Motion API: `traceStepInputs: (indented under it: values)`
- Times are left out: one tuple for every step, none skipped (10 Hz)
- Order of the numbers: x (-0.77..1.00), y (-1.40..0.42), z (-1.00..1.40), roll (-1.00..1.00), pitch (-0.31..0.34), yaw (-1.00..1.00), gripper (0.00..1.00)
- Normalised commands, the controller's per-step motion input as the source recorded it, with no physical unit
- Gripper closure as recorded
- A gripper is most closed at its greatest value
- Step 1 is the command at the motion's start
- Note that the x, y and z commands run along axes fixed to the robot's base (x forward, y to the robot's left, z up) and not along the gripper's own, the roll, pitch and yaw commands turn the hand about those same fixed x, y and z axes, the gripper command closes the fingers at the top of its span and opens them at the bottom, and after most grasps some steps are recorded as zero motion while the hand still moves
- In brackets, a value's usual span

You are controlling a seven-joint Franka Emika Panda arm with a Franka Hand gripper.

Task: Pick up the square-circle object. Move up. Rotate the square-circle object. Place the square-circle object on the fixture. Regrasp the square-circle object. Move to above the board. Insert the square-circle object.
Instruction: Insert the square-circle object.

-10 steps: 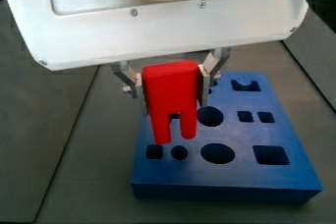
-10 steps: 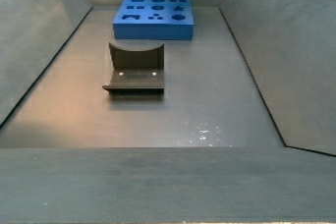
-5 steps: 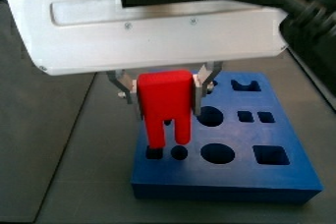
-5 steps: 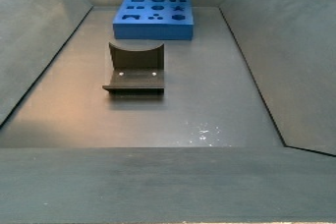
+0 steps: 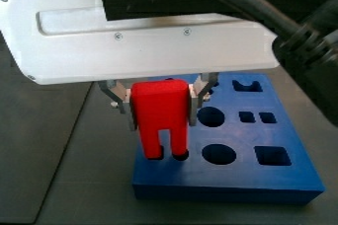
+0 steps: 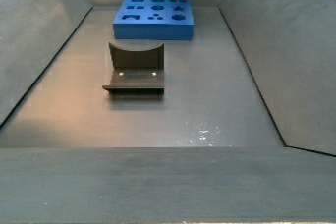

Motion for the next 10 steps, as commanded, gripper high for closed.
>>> traceStepInputs:
  values:
    - [0.0,-0.01,-0.18,0.07,0.0,0.0,1.0]
    - [0.0,-0.04,-0.2,0.06,0.0,0.0,1.0]
    - [0.0,-0.08,-0.19,0.07,0.0,-0.04,1.0]
    - [0.09,-0.12,-0.15,0.07,0.0,-0.21,1.0]
    - [0.17,-0.19,-0.11,0.07,0.0,-0.05,1.0]
    - [0.27,-0.21,-0.07,0.08,0.0,-0.06,1.0]
    - [0.09,-0.11,-0.07,0.07,0.0,-0.01,1.0]
    - [0.13,0.0,-0.08,0.08,0.014,0.0,1.0]
    - [0.06,0.0,-0.07,0.09,0.006,0.0,1.0]
    - [0.04,0.0,-0.1,0.1,0.004,0.0,1.0]
